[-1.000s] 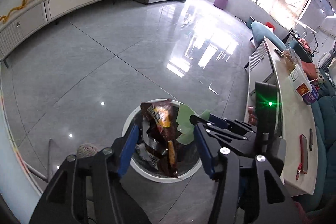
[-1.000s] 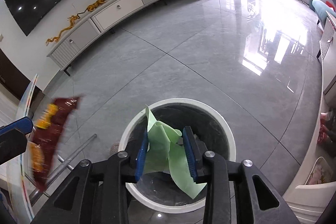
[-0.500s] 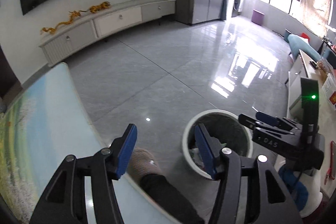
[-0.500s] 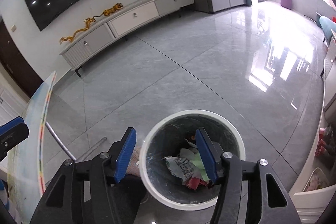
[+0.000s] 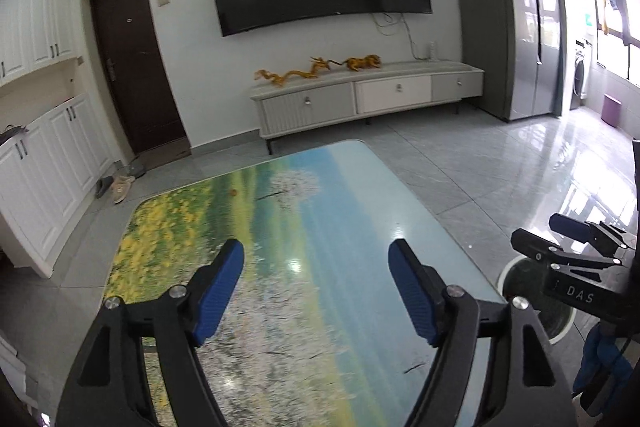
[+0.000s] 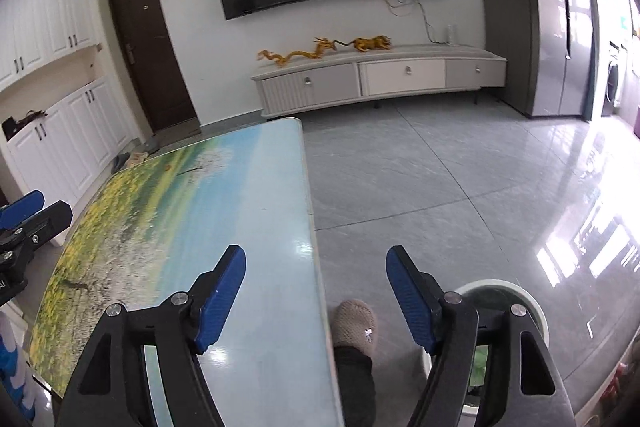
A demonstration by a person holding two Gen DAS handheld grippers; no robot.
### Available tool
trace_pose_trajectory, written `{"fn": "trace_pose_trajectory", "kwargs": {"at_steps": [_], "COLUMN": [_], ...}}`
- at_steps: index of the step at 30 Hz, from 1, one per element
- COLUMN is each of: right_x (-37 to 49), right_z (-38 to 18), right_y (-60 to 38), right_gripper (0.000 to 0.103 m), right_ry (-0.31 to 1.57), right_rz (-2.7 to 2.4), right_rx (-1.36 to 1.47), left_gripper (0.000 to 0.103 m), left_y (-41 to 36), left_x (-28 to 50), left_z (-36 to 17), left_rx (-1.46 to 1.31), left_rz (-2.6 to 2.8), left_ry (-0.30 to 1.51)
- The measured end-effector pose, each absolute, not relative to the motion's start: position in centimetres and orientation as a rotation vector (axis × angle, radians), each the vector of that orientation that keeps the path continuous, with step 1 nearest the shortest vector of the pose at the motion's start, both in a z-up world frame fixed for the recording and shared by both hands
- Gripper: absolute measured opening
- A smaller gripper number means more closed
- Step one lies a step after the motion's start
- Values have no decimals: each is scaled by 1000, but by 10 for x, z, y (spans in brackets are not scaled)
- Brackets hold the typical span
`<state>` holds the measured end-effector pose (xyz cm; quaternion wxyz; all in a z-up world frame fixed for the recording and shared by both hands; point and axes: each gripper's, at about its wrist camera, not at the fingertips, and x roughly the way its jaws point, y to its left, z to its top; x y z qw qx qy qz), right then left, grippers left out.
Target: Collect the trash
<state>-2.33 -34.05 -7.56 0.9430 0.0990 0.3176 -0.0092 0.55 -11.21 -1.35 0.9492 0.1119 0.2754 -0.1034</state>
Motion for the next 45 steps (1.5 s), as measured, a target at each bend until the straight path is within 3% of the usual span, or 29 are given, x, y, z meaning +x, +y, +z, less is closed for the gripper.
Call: {"fn": "trace_pose_trajectory", "kwargs": {"at_steps": [10, 20, 45], "right_x": [-15, -24, -28], "right_z": [-50, -35, -39], "right_y": [-255, -224, -247], "right_gripper": [88, 103, 103], "right_ry": [605, 560, 541], "right_rz": [68, 52, -81], "right_rx": [93, 16, -7], "left_gripper": [83, 85, 103], "left_y": [-14, 25, 33], "left_x": [-23, -41, -44], "left_z": [4, 10, 5], "left_rx": [95, 35, 14], "left_rz": [-26, 49, 94], "left_ry": [501, 452, 452]}}
